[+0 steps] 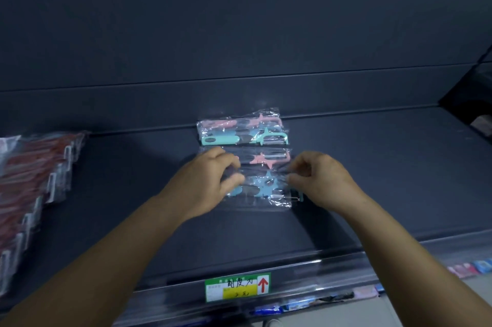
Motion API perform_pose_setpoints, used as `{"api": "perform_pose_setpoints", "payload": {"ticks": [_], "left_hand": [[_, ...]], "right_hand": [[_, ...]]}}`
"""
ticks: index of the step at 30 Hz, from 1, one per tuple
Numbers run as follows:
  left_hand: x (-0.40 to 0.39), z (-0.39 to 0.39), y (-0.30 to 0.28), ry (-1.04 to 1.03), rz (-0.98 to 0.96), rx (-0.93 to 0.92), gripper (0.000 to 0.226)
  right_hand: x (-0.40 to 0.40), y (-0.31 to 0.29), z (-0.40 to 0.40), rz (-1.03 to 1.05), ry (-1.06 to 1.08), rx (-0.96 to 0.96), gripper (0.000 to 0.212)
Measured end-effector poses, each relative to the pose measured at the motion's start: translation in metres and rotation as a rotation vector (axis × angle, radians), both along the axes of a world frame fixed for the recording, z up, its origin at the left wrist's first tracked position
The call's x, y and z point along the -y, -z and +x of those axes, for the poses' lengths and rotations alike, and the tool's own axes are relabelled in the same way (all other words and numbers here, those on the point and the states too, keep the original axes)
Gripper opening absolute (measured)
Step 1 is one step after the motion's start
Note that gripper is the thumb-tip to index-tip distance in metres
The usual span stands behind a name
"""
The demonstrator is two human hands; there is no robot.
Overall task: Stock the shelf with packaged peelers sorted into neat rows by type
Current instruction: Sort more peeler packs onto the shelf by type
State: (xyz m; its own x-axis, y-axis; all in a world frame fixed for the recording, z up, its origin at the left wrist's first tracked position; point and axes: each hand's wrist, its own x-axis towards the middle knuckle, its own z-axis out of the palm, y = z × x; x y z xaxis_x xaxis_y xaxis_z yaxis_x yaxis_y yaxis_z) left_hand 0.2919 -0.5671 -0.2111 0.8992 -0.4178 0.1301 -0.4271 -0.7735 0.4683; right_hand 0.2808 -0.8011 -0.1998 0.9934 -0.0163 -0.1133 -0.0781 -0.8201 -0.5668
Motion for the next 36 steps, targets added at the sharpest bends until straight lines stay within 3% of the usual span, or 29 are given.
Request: {"api": "perform_pose_setpoints", "payload": {"ticks": [5, 11, 17, 20, 25, 31, 36], "left_hand": [[0.005, 0.029, 0.001, -0.097, 0.113, 0.019, 0.025], [0.005, 0.042, -0.002, -0.048, 0.252, 0.007, 0.017], [0.000, 0.052, -0.009, -0.048, 0.133, -0.012, 0.026], [0.003, 0.057, -0.008, -0.097, 0.146, 0.018, 0.035], [0.011, 0.049, -0.007, -0.067, 0.182, 0.031, 0.037], [0.011, 0.020, -0.012, 0.132, 0.276, -0.217, 0.065], [0.013, 0.010, -0.005, 0.066, 0.228, -0.231, 0.059]], "right_hand": [[0.002, 0.005, 0.028, -0.101, -0.058, 0.074, 0.031], [0.002, 0.013, 0.048, -0.192, -0.153, 0.107, 0.019], [0.001, 0.012, 0.059, -0.167, -0.139, 0.175, 0.019], [-0.003, 0.013, 0.070, -0.071, -0.061, 0.128, 0.013], [-0.005, 0.017, 0.078, -0.116, -0.001, 0.109, 0.016], [-0.007, 0.018, 0.074, -0.119, 0.056, 0.121, 0.019], [-0.013, 0.003, 0.048, -0.095, -0.062, 0.124, 0.015]]}}
